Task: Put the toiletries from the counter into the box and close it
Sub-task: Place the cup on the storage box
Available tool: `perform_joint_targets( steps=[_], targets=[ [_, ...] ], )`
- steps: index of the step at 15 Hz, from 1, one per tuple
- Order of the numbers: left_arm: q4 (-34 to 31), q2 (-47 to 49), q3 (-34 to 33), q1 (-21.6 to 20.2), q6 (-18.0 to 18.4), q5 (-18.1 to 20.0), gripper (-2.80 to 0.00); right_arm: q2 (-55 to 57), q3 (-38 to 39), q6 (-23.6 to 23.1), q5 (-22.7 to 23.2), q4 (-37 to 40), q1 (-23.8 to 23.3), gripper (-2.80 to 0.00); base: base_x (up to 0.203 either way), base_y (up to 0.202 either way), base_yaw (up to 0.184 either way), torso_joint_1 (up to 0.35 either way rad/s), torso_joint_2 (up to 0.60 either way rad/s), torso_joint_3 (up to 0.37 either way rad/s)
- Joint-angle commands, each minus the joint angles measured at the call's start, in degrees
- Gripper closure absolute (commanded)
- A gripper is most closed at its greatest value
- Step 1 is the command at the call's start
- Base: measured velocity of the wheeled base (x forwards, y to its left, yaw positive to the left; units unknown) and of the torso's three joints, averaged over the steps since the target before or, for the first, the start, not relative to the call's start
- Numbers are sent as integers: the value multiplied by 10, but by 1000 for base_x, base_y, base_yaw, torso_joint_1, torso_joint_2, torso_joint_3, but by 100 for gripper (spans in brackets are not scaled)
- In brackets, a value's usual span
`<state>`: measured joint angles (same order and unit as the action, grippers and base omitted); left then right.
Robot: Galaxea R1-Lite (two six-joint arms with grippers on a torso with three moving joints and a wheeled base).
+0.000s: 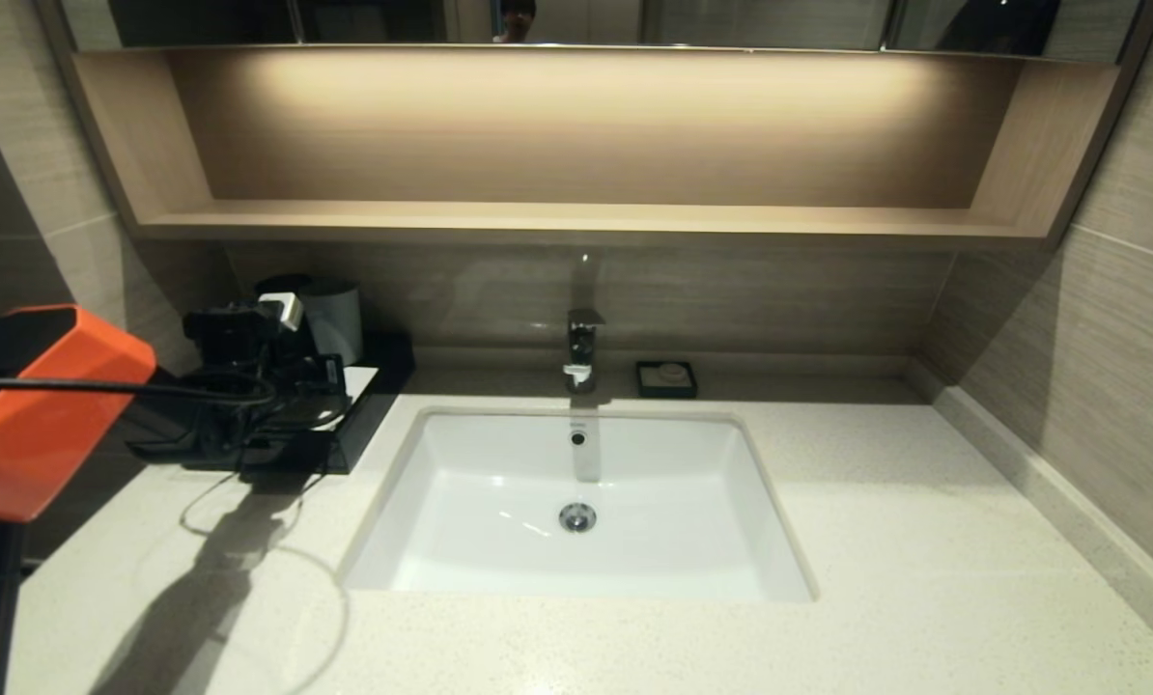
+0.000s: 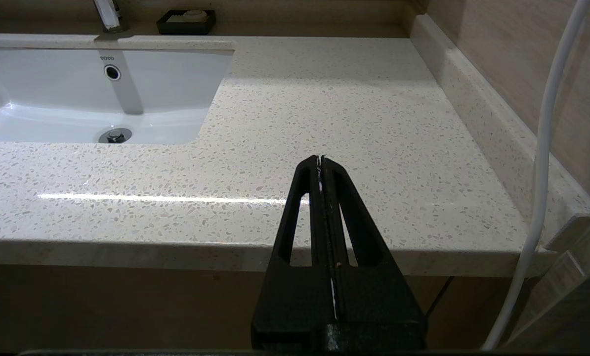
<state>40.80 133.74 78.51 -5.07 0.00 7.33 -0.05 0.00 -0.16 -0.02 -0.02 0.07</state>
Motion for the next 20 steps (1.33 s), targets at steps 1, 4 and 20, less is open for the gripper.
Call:
perform_joint_targets(
  steps=[1, 4, 20],
  targets=[
    [4, 8, 5, 0, 0, 1, 0, 0, 1, 0, 0, -1, 0, 0, 0, 0, 0, 0, 0, 0],
    [4, 13, 16, 0, -1, 1, 0, 0, 1, 0, 0, -1, 0, 0, 0, 0, 0, 0, 0, 0],
    [4, 44, 53, 0, 11, 1, 0, 0, 1, 0, 0, -1, 0, 0, 0, 0, 0, 0, 0, 0]
  ],
)
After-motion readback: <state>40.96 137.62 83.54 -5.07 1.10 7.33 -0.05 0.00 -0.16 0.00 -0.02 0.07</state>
